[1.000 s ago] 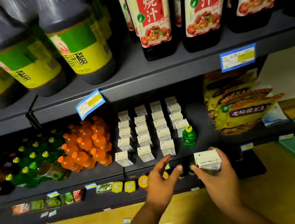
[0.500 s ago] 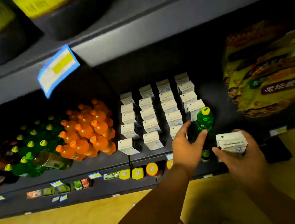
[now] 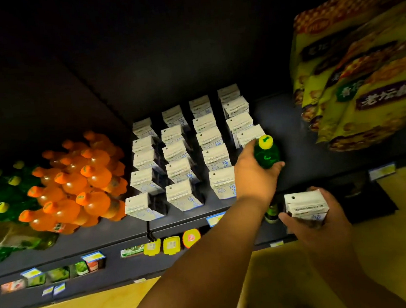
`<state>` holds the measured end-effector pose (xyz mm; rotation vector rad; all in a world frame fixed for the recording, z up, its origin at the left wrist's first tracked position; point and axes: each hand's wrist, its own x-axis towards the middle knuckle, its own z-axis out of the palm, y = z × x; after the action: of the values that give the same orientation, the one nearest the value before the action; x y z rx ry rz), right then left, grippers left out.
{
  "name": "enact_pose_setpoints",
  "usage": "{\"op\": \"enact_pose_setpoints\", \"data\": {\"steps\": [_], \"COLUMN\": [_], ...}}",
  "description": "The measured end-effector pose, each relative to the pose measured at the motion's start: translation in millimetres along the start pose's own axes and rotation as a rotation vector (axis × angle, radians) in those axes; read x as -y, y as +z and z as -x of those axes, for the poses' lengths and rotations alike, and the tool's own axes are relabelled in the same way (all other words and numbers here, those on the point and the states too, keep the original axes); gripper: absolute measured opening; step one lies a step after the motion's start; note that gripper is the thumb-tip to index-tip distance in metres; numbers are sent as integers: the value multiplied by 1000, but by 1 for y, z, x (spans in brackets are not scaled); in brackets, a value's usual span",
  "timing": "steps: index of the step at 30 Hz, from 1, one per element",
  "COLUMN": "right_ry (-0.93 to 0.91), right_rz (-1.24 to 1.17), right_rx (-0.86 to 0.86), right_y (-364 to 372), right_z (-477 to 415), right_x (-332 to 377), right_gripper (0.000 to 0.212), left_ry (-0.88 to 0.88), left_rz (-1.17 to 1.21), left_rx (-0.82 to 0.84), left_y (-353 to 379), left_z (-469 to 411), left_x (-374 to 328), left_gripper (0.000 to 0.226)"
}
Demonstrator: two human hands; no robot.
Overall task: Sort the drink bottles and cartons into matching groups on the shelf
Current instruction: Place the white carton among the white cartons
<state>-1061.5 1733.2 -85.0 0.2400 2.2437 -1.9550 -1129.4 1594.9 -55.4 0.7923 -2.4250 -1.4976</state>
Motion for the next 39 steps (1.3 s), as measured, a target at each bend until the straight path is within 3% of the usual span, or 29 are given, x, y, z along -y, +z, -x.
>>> {"op": "enact_pose_setpoints", "data": {"steps": [3, 11, 16, 27, 39], "right_ry": [16, 13, 43, 16, -3], "right_rz": [-7, 11, 13, 94, 202], "right_rx": [5, 52, 87, 33, 36], "right_y": [-4, -18, -31, -24, 29], "right_z": [-4, -16, -8, 23, -12], "right_x": [-5, 9, 38, 99, 68], "right_gripper": [64, 64, 64, 70, 76], "left_ry": [30, 73, 58, 20, 1], "left_rz": [-38, -56, 65, 59, 59], "left_rx": [-9, 43, 95, 68, 34], "left_y": [11, 11, -26, -120, -152], "left_z": [-6, 8, 46, 105, 120], "left_x": [2, -12, -29, -19, 20], "left_gripper": [58, 56, 54, 54, 71]}}
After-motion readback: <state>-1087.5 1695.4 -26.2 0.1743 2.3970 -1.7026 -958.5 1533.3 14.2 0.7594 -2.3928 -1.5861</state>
